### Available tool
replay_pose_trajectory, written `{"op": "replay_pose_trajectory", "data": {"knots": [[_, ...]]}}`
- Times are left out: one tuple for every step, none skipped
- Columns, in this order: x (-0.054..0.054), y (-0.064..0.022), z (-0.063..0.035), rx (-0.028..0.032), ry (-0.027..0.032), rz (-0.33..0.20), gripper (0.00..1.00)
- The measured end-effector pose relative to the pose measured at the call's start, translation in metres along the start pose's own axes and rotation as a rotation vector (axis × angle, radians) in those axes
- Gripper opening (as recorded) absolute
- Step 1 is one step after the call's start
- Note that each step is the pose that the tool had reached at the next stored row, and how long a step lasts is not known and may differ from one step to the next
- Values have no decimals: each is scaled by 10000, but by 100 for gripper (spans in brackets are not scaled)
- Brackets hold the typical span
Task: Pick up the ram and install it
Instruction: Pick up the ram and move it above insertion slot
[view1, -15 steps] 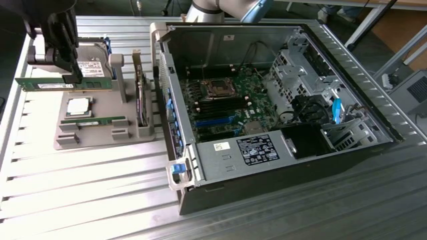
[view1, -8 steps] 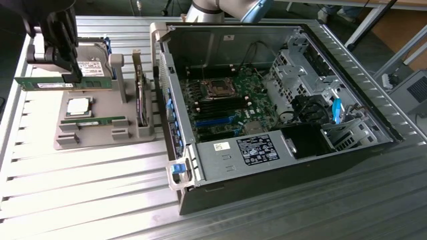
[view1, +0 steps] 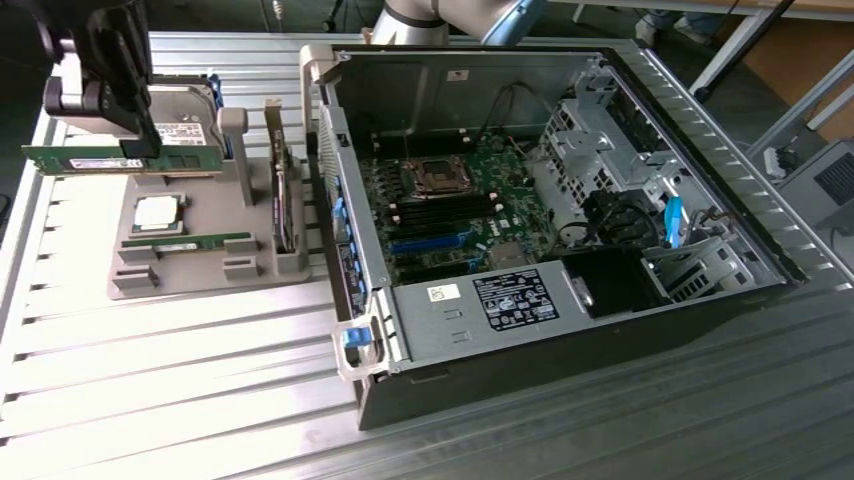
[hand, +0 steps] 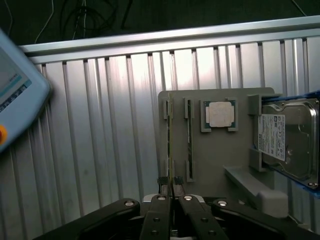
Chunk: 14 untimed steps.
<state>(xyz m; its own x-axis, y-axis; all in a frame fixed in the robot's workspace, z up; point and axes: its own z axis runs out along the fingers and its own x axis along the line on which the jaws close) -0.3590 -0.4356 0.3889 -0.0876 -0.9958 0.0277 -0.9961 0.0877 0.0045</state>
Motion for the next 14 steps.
{"op": "replay_pose_trajectory", "data": {"knots": [[0, 0, -9, 0, 0, 0, 11], [1, 0, -25, -1, 0, 0, 11], [1, 0, -38, -2, 0, 0, 11], [2, 0, -59, 0, 1, 0, 11], [2, 0, -72, 0, 0, 0, 11], [2, 0, -90, 0, 0, 0, 11], [3, 0, -100, 1, -1, 0, 11], [3, 0, -109, -1, 0, 0, 11], [3, 0, -118, 0, 0, 0, 11], [4, 0, -134, 0, -1, 0, 11], [4, 0, -137, 2, -2, 0, 11], [4, 0, -138, 0, 0, 0, 11], [4, 0, -139, -1, 0, 0, 11], [3, -10, -140, -3, 2, 0, 11]]}}
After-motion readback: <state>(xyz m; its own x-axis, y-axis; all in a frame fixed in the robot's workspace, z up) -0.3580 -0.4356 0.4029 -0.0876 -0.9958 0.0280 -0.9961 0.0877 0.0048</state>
